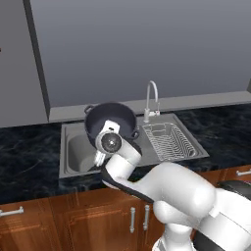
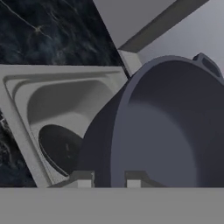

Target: Move the pot and pan from the stove into the sink.

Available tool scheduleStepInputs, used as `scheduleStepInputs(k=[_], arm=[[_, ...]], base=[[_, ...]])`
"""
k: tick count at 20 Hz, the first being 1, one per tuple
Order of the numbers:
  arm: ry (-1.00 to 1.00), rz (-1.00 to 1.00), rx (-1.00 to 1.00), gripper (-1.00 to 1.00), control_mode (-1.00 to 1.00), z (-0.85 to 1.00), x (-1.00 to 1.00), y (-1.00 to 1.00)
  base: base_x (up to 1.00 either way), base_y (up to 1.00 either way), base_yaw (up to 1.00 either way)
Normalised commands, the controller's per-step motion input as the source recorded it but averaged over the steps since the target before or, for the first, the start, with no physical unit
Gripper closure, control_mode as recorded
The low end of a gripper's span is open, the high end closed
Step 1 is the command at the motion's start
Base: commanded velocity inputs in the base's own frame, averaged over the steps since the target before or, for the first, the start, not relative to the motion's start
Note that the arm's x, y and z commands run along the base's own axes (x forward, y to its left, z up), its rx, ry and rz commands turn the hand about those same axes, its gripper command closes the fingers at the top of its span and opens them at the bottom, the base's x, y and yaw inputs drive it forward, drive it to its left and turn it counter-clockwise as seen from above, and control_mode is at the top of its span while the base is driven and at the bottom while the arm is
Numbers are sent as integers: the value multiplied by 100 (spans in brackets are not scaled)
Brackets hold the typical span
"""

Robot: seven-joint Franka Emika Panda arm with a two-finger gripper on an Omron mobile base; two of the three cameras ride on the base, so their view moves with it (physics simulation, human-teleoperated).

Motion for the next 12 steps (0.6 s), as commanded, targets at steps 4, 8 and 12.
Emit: scheduleStepInputs(k=[4,8,12], arm=[[18,-4,0,100,-100,-18,30,34],[16,0,0,100,-100,-14,5,24],[14,0,0,100,-100,-29,4,18]], base=[[0,0,0],[0,0,0],[0,0,0]])
